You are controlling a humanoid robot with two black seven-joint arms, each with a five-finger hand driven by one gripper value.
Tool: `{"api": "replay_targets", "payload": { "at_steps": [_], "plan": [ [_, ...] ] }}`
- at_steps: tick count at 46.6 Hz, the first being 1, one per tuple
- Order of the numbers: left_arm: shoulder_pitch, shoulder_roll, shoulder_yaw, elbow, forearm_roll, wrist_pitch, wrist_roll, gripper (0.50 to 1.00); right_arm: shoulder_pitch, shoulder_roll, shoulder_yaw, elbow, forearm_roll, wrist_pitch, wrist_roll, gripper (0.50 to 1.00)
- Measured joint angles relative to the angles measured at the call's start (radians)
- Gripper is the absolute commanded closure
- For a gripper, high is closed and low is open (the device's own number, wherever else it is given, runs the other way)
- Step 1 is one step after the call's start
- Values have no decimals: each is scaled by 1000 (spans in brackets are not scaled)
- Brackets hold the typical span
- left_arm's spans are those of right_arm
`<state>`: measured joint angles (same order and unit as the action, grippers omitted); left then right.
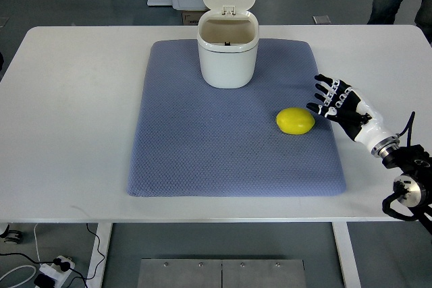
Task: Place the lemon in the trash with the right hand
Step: 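Move the right hand toward the yellow lemon on the mat, then close the right hand's fingers around the yellow lemon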
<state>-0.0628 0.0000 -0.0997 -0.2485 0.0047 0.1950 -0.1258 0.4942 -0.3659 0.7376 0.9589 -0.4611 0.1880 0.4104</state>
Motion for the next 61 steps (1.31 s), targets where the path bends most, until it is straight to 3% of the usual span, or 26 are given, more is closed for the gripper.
{"api": "replay_targets", "payload": {
  "at_steps": [12, 40, 50, 61],
  "plan": [
    [-1, 0, 0, 0, 0, 0, 0, 500, -8, 4, -40, 0, -43, 0, 48, 528],
    [0, 0, 0, 0, 0, 0, 0, 500, -58, 56, -68, -13, -62, -61, 83, 551],
    [0, 0, 0, 0, 0, 0, 0, 500, -71, 63, -69, -12, -90, -64, 100, 582],
    [0, 0, 0, 0, 0, 0, 0, 500, -60, 65, -120, -12, -93, -133, 102, 632]
  ]
}}
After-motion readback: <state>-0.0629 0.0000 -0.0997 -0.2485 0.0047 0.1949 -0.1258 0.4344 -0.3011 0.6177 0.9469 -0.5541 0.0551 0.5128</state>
